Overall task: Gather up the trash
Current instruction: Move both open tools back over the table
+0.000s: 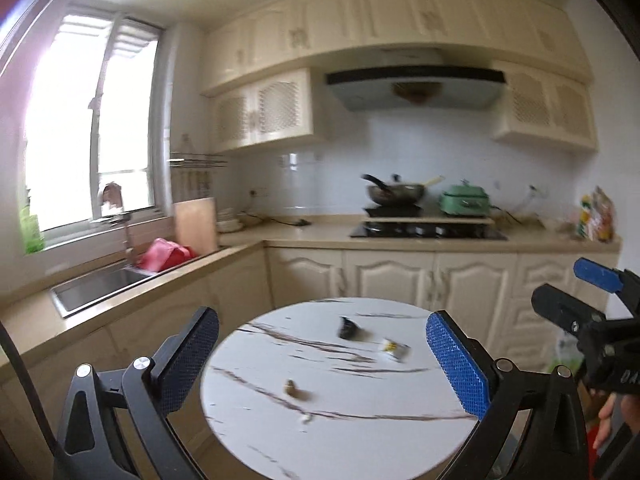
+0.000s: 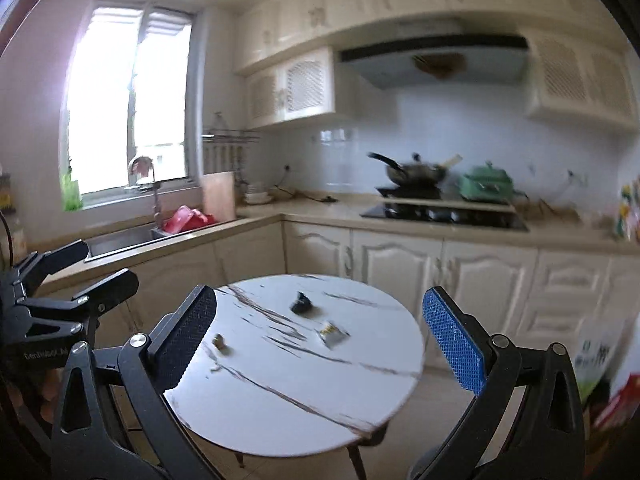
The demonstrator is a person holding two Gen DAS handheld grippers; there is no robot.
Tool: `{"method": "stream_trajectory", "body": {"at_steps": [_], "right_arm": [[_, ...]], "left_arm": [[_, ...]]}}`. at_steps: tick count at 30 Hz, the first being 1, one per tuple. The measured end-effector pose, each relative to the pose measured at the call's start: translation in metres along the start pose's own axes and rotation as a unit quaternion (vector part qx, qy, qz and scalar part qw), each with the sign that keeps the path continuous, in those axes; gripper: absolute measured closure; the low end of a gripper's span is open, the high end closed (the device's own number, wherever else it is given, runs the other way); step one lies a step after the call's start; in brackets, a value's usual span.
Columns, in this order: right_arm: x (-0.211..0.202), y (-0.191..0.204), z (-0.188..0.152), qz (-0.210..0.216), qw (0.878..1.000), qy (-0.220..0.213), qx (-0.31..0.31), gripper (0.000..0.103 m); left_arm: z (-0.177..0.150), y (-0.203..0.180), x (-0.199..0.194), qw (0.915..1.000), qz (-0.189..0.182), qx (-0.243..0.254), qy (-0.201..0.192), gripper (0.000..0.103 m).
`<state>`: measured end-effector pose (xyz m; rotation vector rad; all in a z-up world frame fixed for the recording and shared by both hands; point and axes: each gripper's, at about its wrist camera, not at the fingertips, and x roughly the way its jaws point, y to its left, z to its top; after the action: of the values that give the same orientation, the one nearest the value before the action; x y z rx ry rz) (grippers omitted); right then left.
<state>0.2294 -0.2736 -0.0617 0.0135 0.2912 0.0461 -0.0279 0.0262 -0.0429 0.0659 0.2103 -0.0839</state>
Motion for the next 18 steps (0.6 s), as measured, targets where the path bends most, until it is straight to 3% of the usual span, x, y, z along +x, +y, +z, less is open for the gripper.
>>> {"method": "stream_trajectory", "body": {"at_steps": [3, 8, 14, 18], "right_arm": [[0.015, 0.023, 0.001, 0.014, 1.0, -0.003, -0.022, 0.0], [0.042, 0.042, -0.003, 0.034, 0.999, 0.011, -0.034, 0.0], [0.079, 0.035, -0.018, 0.043, 0.998, 0.044, -0.03, 0.0], [0.114, 0.022, -0.032, 0.038, 0.996, 0.084, -0.017, 0.0]], "left_arm": [[-0.011, 0.005, 0.001, 0.9998, 0.015, -0.012, 0.0, 0.001], [-0.021, 0.0, 0.035, 0.9992, 0.035, -0.015, 0.014, 0.001], [-0.004, -0.009, 0.115, 0.9978, 0.05, -0.015, 0.041, 0.001], [0.002, -0.001, 0.178, 0.9944, 0.061, -0.021, 0.084, 0.001]]}}
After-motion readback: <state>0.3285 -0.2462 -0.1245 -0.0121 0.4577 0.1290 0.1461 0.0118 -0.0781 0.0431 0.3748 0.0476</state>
